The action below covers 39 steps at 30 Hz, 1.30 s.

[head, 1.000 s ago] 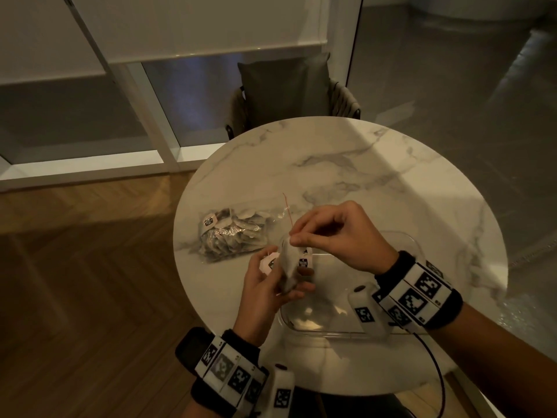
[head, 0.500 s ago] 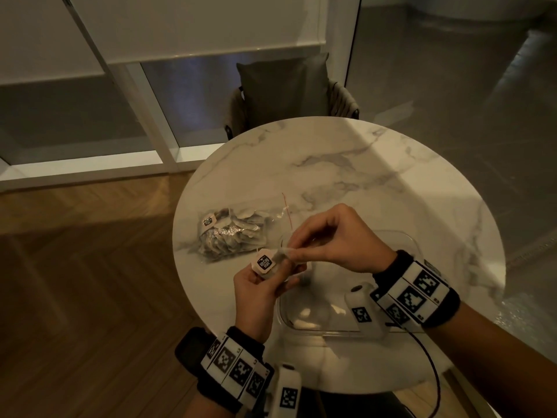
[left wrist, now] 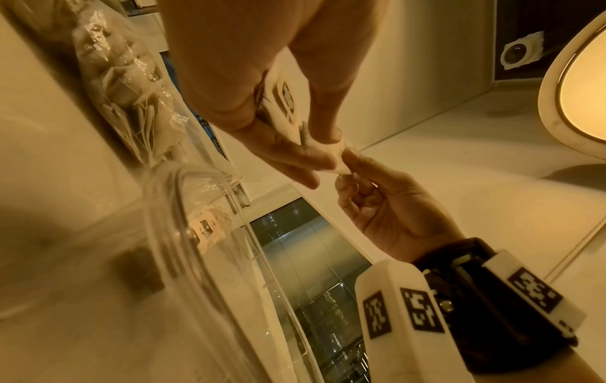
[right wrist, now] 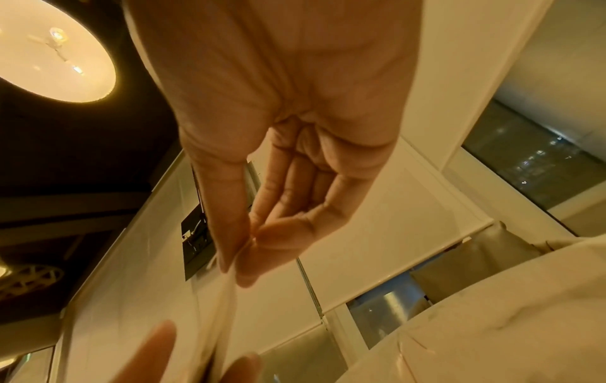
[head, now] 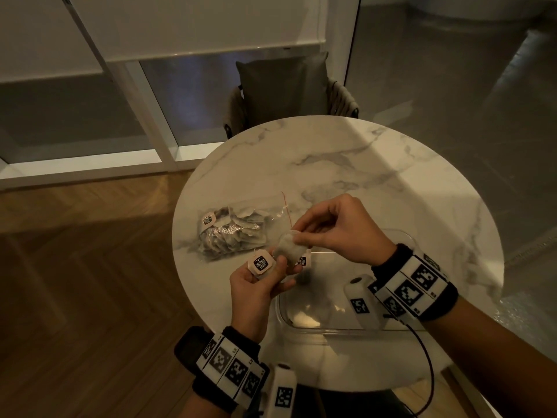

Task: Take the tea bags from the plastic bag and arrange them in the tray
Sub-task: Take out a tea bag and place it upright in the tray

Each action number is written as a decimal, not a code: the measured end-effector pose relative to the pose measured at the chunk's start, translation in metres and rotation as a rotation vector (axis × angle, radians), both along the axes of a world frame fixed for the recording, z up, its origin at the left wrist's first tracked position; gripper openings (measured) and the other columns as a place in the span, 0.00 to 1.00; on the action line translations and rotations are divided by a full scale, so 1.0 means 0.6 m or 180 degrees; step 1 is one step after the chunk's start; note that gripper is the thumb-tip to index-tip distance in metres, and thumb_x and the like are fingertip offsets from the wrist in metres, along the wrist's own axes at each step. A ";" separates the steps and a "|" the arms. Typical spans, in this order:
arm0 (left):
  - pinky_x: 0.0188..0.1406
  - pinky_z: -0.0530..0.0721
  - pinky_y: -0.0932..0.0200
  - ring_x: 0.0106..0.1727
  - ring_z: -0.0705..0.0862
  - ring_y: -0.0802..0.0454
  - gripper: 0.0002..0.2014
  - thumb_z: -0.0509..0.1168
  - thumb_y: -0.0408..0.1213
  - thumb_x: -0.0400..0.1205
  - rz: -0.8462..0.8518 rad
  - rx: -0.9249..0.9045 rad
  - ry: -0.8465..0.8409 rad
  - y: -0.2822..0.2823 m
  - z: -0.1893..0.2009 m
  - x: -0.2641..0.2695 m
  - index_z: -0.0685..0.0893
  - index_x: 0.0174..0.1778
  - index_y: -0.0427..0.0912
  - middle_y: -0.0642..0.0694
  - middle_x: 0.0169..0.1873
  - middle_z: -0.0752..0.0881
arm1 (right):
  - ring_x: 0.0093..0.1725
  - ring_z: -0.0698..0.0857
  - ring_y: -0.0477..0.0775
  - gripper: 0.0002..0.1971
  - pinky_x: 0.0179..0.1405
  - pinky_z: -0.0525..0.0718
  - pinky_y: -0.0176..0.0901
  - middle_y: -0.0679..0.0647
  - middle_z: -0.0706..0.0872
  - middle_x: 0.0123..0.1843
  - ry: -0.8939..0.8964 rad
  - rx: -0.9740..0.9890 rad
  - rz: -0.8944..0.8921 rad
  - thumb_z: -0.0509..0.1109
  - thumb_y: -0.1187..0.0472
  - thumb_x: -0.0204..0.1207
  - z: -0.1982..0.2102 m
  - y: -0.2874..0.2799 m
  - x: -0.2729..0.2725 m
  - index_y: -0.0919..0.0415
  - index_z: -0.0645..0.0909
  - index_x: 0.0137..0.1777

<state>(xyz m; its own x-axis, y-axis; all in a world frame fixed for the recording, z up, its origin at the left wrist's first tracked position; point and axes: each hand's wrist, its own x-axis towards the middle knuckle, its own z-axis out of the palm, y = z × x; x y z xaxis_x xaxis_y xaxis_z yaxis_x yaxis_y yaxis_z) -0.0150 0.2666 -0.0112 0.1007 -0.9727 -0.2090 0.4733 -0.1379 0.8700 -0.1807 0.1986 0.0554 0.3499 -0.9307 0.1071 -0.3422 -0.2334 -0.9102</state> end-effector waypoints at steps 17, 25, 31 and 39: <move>0.21 0.76 0.64 0.30 0.83 0.54 0.02 0.70 0.26 0.78 0.0146 -0.0349 -0.0613 -0.003 -0.015 0.001 0.86 0.44 0.30 0.42 0.32 0.87 | 0.40 0.92 0.55 0.09 0.45 0.90 0.59 0.54 0.93 0.38 0.0325 0.0150 0.0292 0.84 0.59 0.67 -0.021 0.012 -0.002 0.62 0.92 0.44; 0.20 0.75 0.62 0.31 0.82 0.52 0.02 0.70 0.25 0.78 0.0195 -0.0329 -0.0649 -0.001 -0.018 -0.001 0.86 0.43 0.29 0.40 0.32 0.86 | 0.38 0.91 0.55 0.08 0.43 0.91 0.56 0.53 0.93 0.37 0.0316 0.0131 0.0212 0.83 0.59 0.68 -0.021 0.015 -0.004 0.61 0.92 0.43; 0.19 0.75 0.61 0.31 0.82 0.52 0.15 0.72 0.37 0.75 0.0237 -0.0341 -0.0505 0.002 -0.003 -0.012 0.83 0.52 0.31 0.41 0.33 0.85 | 0.23 0.82 0.40 0.08 0.26 0.79 0.34 0.49 0.89 0.30 0.0065 0.0313 0.0003 0.83 0.60 0.68 -0.021 0.018 -0.001 0.63 0.92 0.44; 0.20 0.74 0.62 0.29 0.81 0.52 0.13 0.73 0.36 0.77 0.0363 -0.0162 -0.0764 -0.002 -0.008 -0.008 0.84 0.49 0.29 0.40 0.31 0.85 | 0.25 0.87 0.53 0.04 0.22 0.79 0.35 0.59 0.89 0.31 -0.0425 0.0766 -0.0192 0.82 0.65 0.69 -0.033 0.020 0.003 0.62 0.88 0.40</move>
<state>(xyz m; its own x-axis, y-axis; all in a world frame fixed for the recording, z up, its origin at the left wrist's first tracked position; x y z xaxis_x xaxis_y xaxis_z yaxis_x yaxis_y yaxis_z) -0.0199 0.2657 -0.0158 0.2510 -0.9609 -0.1171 0.2626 -0.0488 0.9637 -0.1788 0.2104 0.0357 0.2906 -0.9537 -0.0781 -0.2223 0.0121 -0.9749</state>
